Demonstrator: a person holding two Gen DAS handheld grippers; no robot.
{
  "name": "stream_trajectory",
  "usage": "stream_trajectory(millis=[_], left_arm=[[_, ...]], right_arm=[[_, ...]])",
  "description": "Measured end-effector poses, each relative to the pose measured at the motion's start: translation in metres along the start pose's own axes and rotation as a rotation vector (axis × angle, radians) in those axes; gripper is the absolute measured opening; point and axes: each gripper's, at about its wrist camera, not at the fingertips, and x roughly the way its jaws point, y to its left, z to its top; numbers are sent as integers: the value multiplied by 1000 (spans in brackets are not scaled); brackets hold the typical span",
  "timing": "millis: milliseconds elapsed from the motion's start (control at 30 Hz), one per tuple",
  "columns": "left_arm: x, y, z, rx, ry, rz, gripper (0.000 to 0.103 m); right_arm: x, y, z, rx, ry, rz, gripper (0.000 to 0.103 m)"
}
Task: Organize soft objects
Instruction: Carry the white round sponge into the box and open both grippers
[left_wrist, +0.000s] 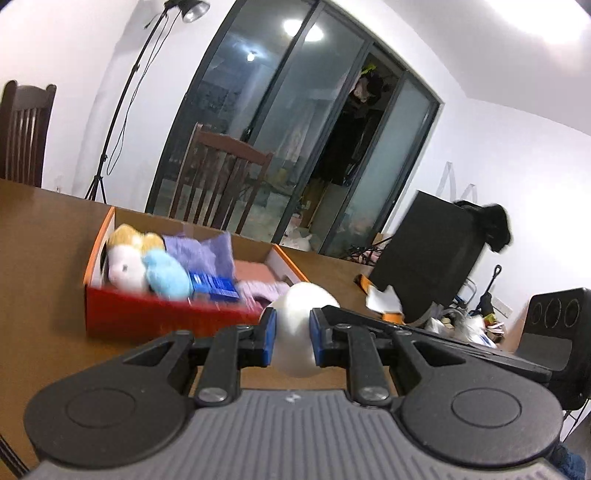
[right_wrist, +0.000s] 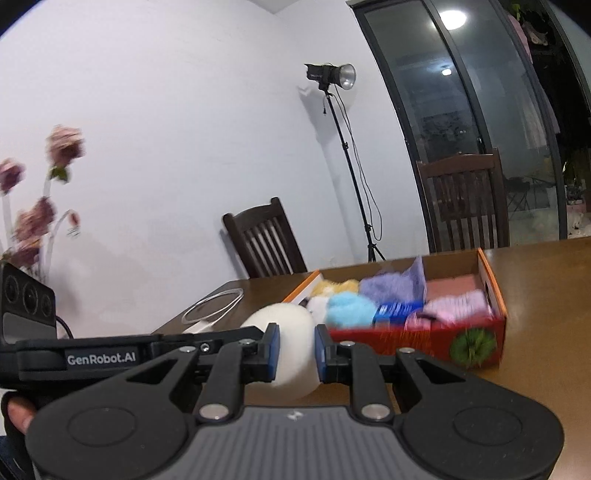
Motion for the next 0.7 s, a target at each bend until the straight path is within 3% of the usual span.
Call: stream_trajectory(millis=[200, 367, 533, 700], left_arm=[[87, 53, 52, -50, 91, 62, 20], [144, 97, 49, -98, 210, 128, 20], [165, 118, 32, -83, 291, 158, 20], [164, 116, 30, -59, 299, 163, 24]], right_arm=[[101, -51, 46, 101, 87, -2, 20], [175, -85, 41, 176, 215, -37, 20], [212, -94, 20, 189, 332, -80, 22], [222, -92, 14, 167, 378, -123, 25]])
